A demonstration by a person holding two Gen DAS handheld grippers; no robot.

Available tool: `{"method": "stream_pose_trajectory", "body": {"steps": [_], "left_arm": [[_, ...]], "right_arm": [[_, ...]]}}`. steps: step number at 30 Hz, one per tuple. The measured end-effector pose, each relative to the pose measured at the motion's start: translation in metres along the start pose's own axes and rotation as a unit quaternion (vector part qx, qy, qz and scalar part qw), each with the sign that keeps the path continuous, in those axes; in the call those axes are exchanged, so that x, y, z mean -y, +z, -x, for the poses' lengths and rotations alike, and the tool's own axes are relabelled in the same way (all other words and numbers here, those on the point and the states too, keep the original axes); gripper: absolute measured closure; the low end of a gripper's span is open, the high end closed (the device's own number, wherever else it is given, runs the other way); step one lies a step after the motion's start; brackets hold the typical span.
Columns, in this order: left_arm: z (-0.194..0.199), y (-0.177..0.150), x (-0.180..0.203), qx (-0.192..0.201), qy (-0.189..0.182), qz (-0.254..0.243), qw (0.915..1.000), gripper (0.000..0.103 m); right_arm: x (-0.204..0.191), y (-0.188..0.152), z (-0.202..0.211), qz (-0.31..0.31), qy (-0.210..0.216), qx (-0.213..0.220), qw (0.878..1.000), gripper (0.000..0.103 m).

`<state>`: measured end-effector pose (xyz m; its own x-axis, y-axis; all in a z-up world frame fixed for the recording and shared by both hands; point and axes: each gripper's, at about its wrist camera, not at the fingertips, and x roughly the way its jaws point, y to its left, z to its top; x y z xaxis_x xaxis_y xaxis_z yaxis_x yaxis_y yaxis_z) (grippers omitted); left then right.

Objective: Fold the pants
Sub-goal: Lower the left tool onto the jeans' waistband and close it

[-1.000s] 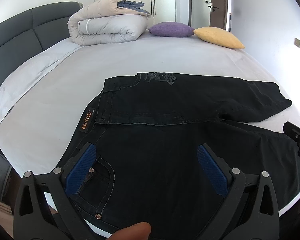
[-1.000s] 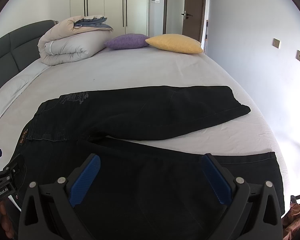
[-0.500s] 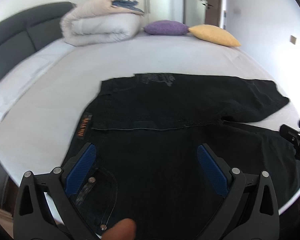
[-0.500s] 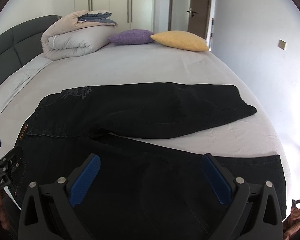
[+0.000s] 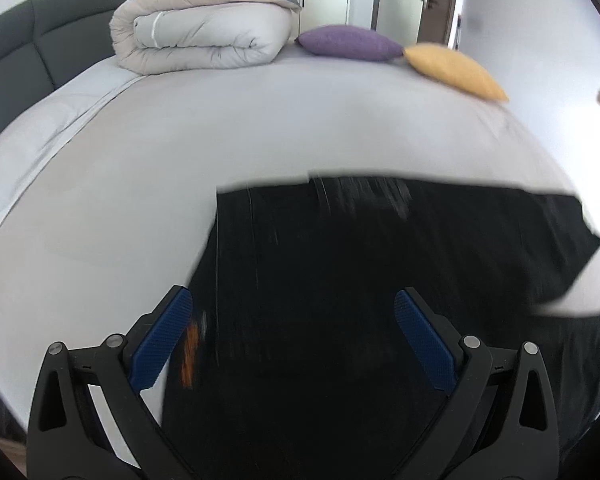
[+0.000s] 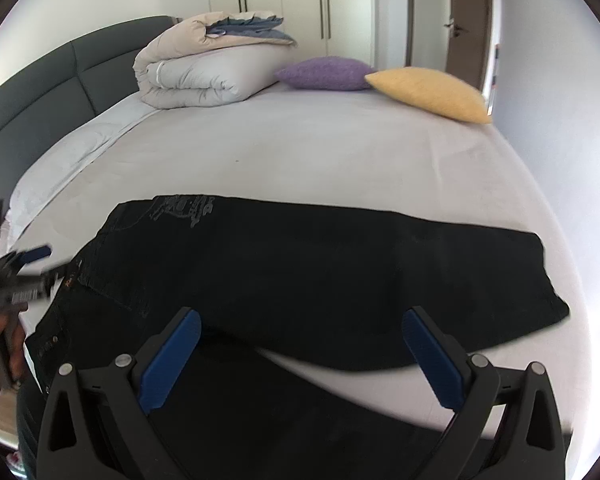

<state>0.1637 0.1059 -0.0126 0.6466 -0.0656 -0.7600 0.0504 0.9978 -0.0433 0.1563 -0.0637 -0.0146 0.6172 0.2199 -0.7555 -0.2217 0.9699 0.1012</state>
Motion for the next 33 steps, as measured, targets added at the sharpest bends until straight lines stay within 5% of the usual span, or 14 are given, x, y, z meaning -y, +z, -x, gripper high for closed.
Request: {"method": "stream_pose_trajectory", "body": {"steps": [5, 10, 16, 22, 25, 28, 29, 33], "left_arm": [[-0.058, 0.067, -0.021, -0.011, -0.014, -0.079, 0.9967, 0.0], [-0.123, 0.102, -0.03, -0.089, -0.1, -0.133, 0.982, 0.005], [-0.172, 0.115, -0.02, -0.155, -0.186, -0.19, 0.9515, 0.005], [-0.199, 0.125, -0.016, -0.175, -0.193, -0.216, 0.9411, 0.005], [-0.213, 0.124, -0.017, -0.2, -0.209, -0.214, 0.933, 0.024], [-0.219, 0.124, -0.022, -0.193, -0.205, -0.204, 0.9376, 0.046], [-0.218, 0.121, -0.021, -0.188, -0.199, -0.195, 0.9417, 0.065], [-0.216, 0.116, -0.019, -0.18, -0.201, -0.178, 0.9464, 0.084]], "right_arm": [[0.021, 0.023, -0.026, 0.037, 0.024, -0.011, 0.999, 0.006], [0.031, 0.036, -0.056, 0.067, 0.062, -0.045, 0.995, 0.037], [0.026, 0.045, -0.078, 0.108, 0.105, -0.054, 0.987, 0.037], [0.017, 0.048, -0.092, 0.133, 0.11, -0.064, 0.983, 0.037], [0.013, 0.048, -0.098, 0.138, 0.109, -0.07, 0.982, 0.037], [0.009, 0.049, -0.102, 0.142, 0.111, -0.073, 0.981, 0.037], [0.007, 0.05, -0.103, 0.144, 0.111, -0.074, 0.981, 0.037], [-0.006, 0.053, -0.104, 0.157, 0.11, -0.069, 0.979, 0.037]]}}
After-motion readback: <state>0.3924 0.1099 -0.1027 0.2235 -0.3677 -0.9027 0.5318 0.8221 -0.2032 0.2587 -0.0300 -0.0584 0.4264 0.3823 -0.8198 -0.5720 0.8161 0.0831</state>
